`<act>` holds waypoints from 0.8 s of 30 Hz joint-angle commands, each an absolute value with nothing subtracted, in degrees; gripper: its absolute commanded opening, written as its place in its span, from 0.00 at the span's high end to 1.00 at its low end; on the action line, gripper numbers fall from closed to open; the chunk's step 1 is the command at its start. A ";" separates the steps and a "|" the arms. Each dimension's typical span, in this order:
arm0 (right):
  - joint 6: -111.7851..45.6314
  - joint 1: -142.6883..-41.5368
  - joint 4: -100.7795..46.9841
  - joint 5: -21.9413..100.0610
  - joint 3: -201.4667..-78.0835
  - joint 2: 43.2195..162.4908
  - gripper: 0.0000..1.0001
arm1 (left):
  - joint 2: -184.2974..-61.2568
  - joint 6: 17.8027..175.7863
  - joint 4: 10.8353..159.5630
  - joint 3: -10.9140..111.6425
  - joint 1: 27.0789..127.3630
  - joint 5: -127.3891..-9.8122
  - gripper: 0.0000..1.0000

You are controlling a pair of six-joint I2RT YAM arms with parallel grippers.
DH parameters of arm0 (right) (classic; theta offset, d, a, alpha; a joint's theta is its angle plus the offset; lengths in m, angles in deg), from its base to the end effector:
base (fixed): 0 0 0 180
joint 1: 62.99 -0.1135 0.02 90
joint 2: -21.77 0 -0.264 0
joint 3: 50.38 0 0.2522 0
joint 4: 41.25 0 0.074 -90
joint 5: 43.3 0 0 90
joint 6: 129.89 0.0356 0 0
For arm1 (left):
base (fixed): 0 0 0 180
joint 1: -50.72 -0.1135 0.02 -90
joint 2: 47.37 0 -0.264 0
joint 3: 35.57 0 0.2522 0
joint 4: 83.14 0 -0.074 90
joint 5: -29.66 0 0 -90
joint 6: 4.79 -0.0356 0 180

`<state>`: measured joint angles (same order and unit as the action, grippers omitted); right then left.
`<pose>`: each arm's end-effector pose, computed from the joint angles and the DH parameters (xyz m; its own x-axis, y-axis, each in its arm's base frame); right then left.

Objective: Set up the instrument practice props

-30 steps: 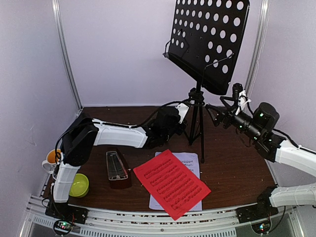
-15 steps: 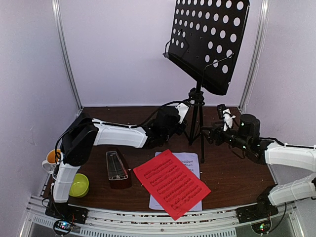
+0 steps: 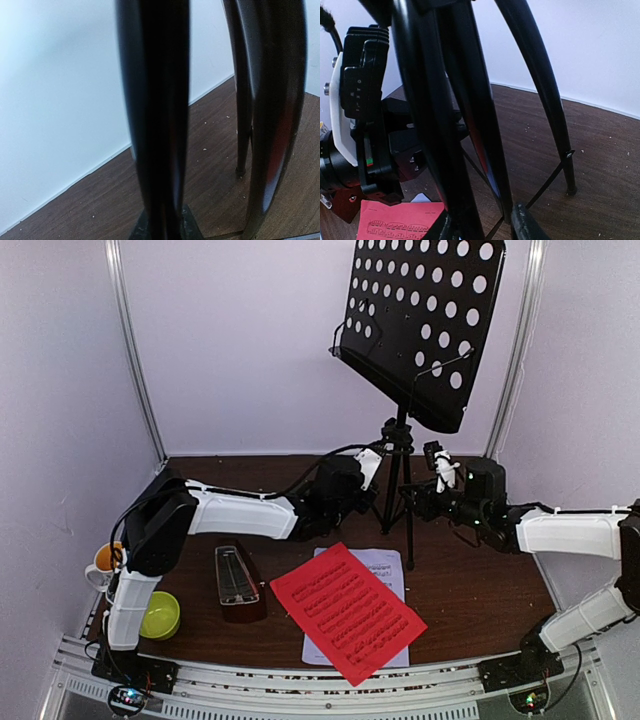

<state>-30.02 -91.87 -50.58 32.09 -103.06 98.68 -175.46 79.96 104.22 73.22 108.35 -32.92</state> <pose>0.2540 0.1503 0.2393 -0.3385 0.0027 -0.9410 -0.6321 0.7401 0.2295 0.2945 -0.4340 0.2161 -0.0638 0.2523 -0.9655 0.5165 0.8362 0.1844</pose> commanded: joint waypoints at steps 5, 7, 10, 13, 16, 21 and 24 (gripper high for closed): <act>-31.25 -91.64 -45.64 33.65 -104.60 96.58 0.83 | -172.12 75.03 99.43 69.18 108.73 -33.73 1.00; -32.41 -91.64 -43.03 33.88 -105.14 95.76 0.89 | -171.22 74.74 99.43 68.40 108.73 -34.17 1.00; -33.76 -91.64 -39.33 34.72 -105.94 94.25 0.97 | -170.54 74.68 99.24 67.40 108.73 -34.29 1.00; -35.09 -91.56 -36.25 35.36 -106.32 92.83 1.00 | -170.06 74.48 99.28 66.10 108.73 -33.75 1.00; -37.60 -91.55 -31.33 34.07 -107.19 91.62 1.00 | -169.11 74.22 100.79 63.50 108.45 -32.45 1.00; -38.70 -91.55 -24.63 38.15 -108.14 88.94 1.00 | -167.18 75.39 102.44 59.22 107.06 -32.26 1.00; -38.66 -91.45 -21.47 40.75 -107.70 87.53 1.00 | -166.24 75.33 103.50 56.51 106.63 -31.58 1.00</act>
<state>-39.55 -93.25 -29.65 30.60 -106.45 91.25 -168.14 78.67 107.74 61.37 109.02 -36.79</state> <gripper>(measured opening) 0.138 0.123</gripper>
